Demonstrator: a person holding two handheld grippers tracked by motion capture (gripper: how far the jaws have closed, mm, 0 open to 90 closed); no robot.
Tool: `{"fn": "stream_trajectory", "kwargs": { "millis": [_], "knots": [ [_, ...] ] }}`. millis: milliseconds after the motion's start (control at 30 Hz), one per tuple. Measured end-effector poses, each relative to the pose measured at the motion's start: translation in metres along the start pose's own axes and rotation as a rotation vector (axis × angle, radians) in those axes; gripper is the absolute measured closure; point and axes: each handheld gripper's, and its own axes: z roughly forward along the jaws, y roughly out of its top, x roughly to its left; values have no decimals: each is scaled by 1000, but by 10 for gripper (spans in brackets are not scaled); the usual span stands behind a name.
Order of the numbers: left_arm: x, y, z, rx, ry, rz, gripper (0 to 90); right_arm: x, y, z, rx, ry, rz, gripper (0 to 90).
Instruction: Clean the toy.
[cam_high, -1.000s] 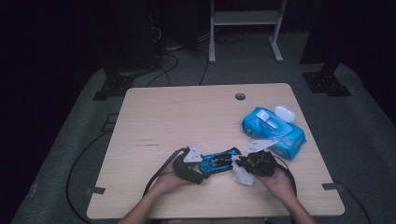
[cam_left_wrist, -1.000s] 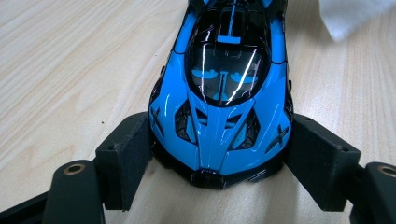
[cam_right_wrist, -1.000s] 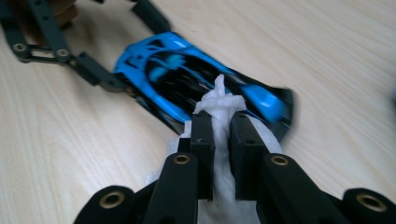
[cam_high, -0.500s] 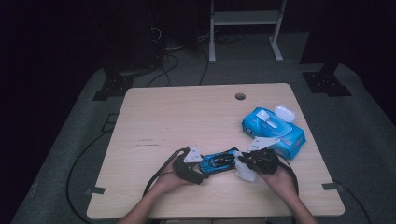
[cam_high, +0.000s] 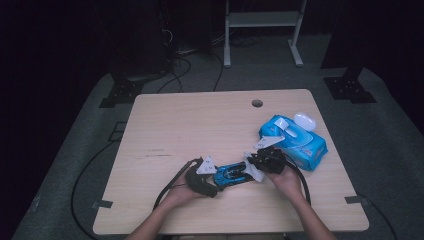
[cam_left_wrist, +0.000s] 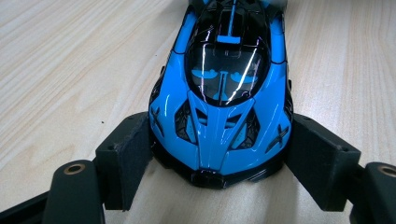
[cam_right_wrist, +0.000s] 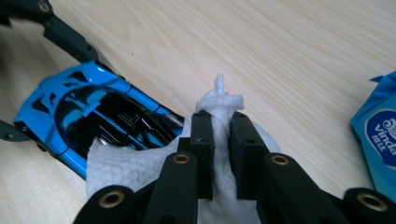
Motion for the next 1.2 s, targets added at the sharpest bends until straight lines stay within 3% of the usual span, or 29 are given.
{"fn": "stream_trajectory", "kwargs": {
  "millis": [67,100,133,267,367,400,433,500,600,667,700,733,833,1033,1200],
  "knots": [
    [0,0,0,0,-3,-4,255,-9,-6,-5,-13,27,56,803],
    [1,0,1,-1,-5,-8,256,-11,-8,-8,-15,19,61,804],
    [1,0,0,-1,-6,-9,256,-12,-11,-14,-5,-28,54,804],
    [0,0,0,0,-3,-9,256,-9,-10,-16,-6,-15,52,804],
    [0,0,0,1,-4,-10,255,0,-6,-10,12,-21,-6,803],
    [1,0,0,0,-4,-10,255,0,-6,-10,12,-21,-6,803],
    [1,0,1,0,-5,-8,256,-8,-7,-11,17,-12,31,803],
    [1,0,1,-1,-6,-5,256,-10,-6,-10,9,2,53,803],
    [1,0,1,-3,-5,-2,255,-3,-3,-5,1,23,39,803],
    [0,0,0,-2,-1,5,254,6,1,4,4,70,45,801],
    [0,0,-1,-2,3,6,254,9,3,7,8,52,11,803],
    [0,0,-1,-2,3,6,254,9,3,7,8,52,11,803],
    [0,1,0,0,4,1,254,1,5,7,26,60,76,806],
    [-1,1,0,0,9,10,252,15,22,8,16,58,29,813],
    [-1,1,0,0,7,14,252,11,26,6,27,29,20,815]
  ]
}}
